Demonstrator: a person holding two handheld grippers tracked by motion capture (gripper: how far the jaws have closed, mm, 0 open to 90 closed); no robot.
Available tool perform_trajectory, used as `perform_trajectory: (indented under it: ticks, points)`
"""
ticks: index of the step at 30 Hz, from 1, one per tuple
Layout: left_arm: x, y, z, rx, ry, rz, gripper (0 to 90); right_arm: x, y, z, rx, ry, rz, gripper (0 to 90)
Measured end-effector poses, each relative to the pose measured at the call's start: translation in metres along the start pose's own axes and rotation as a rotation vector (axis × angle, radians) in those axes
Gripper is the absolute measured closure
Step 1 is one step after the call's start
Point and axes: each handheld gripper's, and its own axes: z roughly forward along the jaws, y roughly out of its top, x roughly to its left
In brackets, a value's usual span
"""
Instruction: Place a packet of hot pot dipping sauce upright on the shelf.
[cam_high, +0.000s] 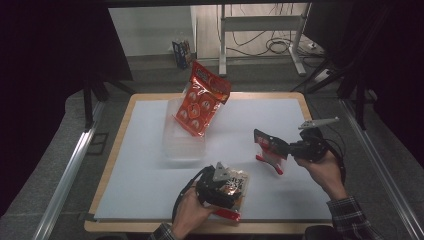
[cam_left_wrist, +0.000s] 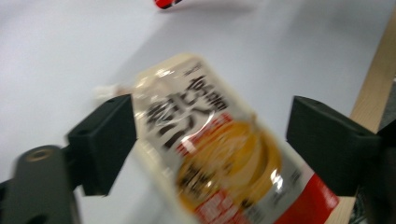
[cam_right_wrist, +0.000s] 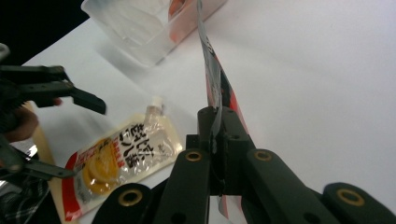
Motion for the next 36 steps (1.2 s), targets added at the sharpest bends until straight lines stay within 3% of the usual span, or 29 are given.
perform_trajectory:
  ticks: [6, 14, 20, 26, 36]
  points:
    - [0.013, -0.023, -0.020, -0.001, 0.020, -0.042, 7.2, 0.008, 0.015, 0.008, -0.011, 0.017, -0.027, 88.6]
    - [0.029, -0.052, -0.042, -0.011, 0.045, -0.105, 4.5, 0.019, 0.039, 0.022, -0.018, 0.044, -0.073, 88.5]
    - [0.033, -0.063, -0.052, -0.018, 0.058, -0.103, 3.4, 0.023, 0.053, 0.032, -0.028, 0.068, -0.092, 88.5]
    - [0.039, -0.076, -0.058, 0.000, 0.101, -0.088, 1.5, 0.024, 0.065, 0.041, -0.041, 0.099, -0.106, 88.6]
    - [0.058, -0.100, -0.077, -0.007, 0.174, -0.141, 0.0, 0.031, 0.094, 0.058, -0.056, 0.141, -0.138, 88.5]
